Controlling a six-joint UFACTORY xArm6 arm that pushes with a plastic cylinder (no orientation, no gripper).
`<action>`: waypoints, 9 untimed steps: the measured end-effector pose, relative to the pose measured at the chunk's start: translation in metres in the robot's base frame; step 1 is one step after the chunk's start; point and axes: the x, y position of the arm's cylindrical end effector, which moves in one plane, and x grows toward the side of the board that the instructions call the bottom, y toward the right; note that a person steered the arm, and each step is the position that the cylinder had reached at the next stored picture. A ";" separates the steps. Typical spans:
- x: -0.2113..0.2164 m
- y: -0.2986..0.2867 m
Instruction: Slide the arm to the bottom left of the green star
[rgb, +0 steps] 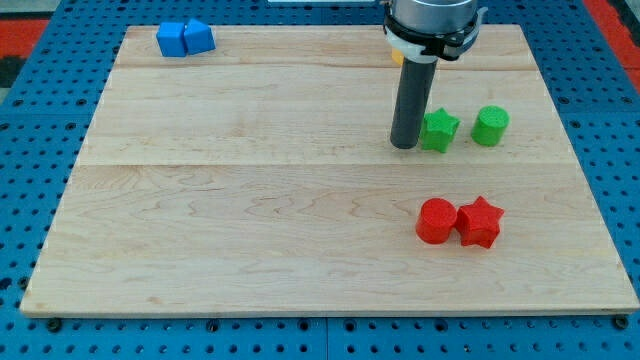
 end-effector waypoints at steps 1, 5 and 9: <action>0.000 0.001; 0.000 -0.018; 0.025 0.004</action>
